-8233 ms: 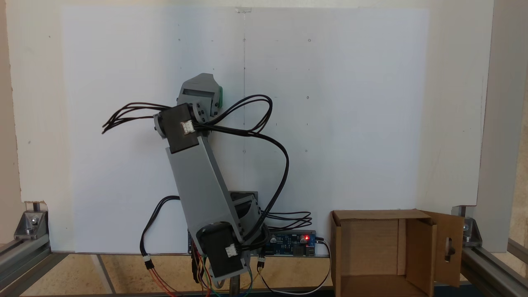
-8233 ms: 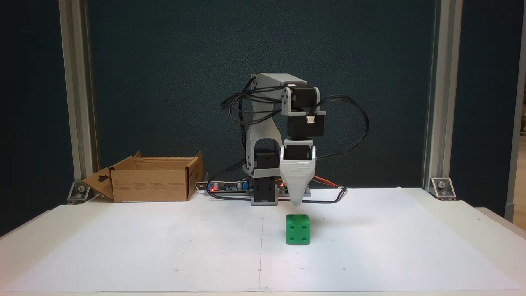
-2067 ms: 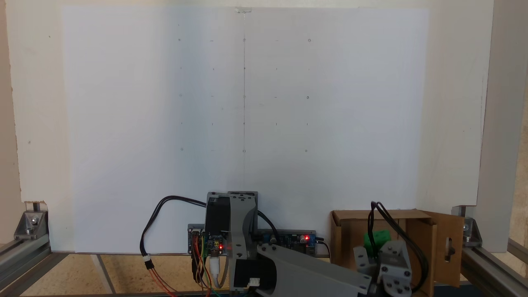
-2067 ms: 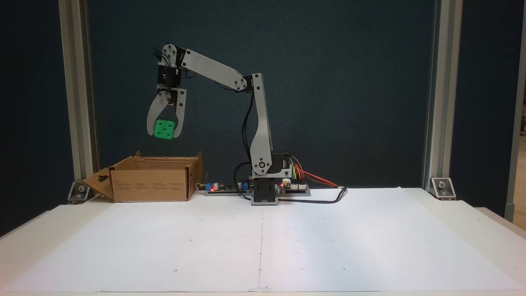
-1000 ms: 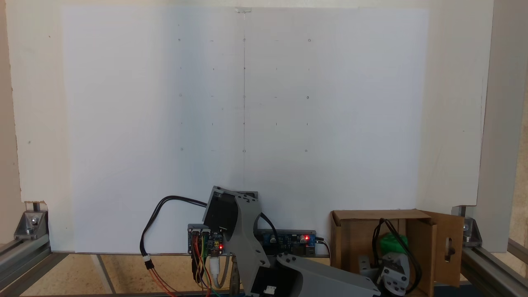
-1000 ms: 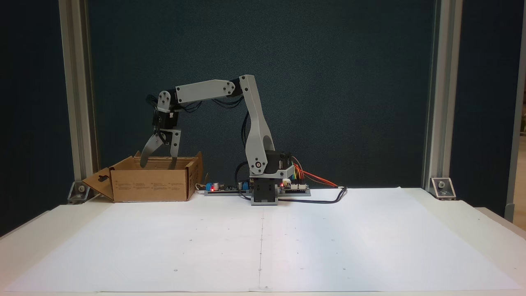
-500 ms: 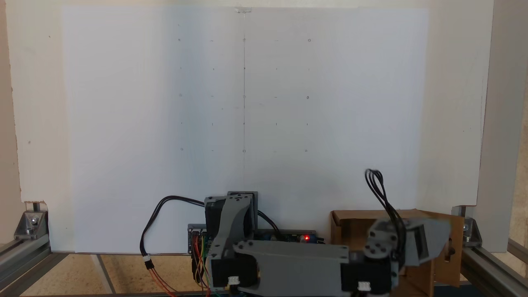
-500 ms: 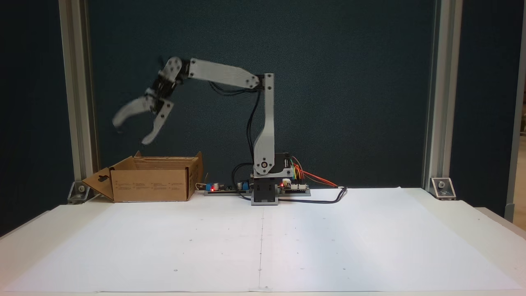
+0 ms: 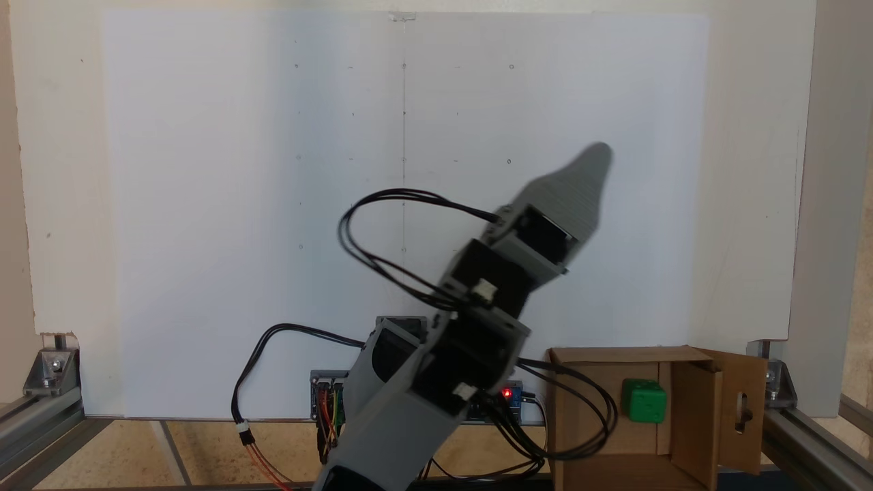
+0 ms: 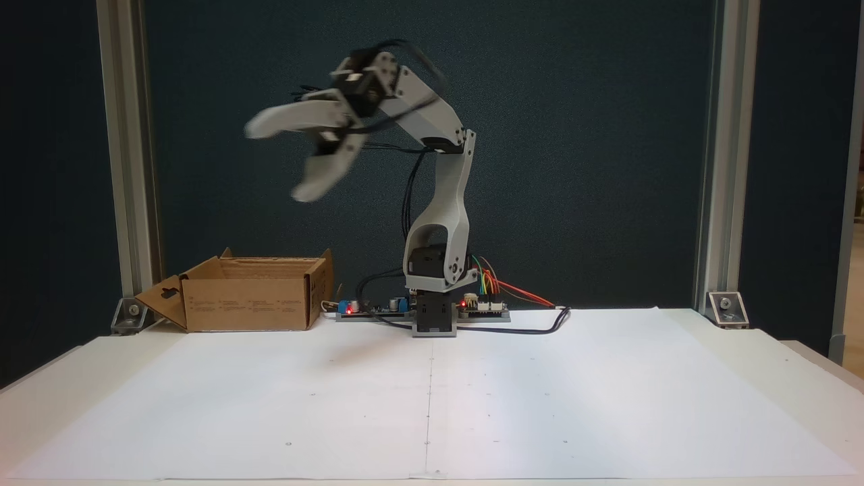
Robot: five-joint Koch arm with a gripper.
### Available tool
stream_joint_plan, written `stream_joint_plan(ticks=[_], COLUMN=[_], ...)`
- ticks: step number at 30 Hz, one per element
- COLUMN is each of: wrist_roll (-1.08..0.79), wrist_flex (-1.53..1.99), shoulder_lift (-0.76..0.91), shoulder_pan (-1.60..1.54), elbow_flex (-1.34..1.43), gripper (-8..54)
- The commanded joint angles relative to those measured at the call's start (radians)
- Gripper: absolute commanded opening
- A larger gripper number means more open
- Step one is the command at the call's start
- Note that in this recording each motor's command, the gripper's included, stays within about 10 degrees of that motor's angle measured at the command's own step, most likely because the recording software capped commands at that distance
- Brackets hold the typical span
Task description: Grasp a green dice and put it in the bin.
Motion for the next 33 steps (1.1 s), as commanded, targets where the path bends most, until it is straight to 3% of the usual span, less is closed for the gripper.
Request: stream_joint_plan(ticks=[1,12,19,33], wrist_roll=[0.035,-0.012,-0.031,-0.025], wrist_flex=[-0.017,-0.386,-0.701,-1.297], shoulder_lift=[0.069,0.242,0.356,0.463], shoulder_pan=[-0.133,-0.512,-0.563,-0.549], elbow_flex=[0.009,0.456,0.772,1.123], gripper=[44.4,44.1,44.1,44.1])
